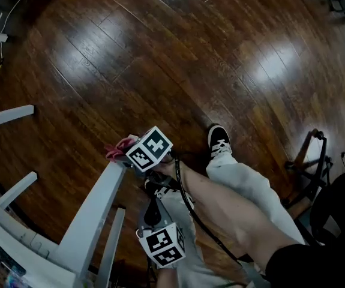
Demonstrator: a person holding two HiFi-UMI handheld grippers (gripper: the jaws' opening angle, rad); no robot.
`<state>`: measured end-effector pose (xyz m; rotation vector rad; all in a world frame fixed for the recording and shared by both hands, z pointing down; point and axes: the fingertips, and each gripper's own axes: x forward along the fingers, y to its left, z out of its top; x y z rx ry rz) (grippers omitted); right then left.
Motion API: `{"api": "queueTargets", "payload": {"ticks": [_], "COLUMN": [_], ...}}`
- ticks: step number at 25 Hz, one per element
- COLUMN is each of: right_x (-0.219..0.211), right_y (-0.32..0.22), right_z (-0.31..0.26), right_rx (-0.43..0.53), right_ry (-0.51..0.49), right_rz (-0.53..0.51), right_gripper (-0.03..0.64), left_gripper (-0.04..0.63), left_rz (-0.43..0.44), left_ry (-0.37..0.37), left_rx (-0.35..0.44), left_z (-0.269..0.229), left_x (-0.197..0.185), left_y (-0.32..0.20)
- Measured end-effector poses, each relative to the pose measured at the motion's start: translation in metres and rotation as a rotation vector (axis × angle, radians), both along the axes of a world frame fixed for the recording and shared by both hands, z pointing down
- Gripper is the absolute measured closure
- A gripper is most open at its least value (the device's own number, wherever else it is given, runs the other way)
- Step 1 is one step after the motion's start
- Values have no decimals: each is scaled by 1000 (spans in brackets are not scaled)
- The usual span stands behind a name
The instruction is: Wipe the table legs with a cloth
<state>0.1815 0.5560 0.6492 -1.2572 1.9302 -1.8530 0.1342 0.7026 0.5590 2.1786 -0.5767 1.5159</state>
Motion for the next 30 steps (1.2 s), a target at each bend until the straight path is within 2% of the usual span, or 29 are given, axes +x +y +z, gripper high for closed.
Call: {"api": "queueTargets", "payload": {"ticks": [5, 10, 15, 21, 26, 30], "right_x": [-5, -8, -12, -13, -7, -8], "right_y": [-7, -6, 0, 8, 21, 28], "right_z": [-112, -204, -282, -343, -380, -393], "right_rx": [101, 202, 273, 364, 431, 493], "right_ry": [-13, -11, 5, -36, -126, -116], "right_rz": [-25, -41, -61, -118, -214, -339], "right_gripper": [560, 560, 560, 560, 560, 560], "left_gripper": [595, 594, 595, 594, 594, 595], "left_rz": [-13, -99, -171, -212, -235, -284], "left_ry": [48, 95, 199, 285, 277, 279], "left_rx": [15, 48, 75, 80, 129, 205], "left_z": [-60, -107, -155, -197, -231, -254], "left_x": [0, -4, 0, 14, 37, 59], "left_y": [4, -17, -36, -33, -30, -34]}}
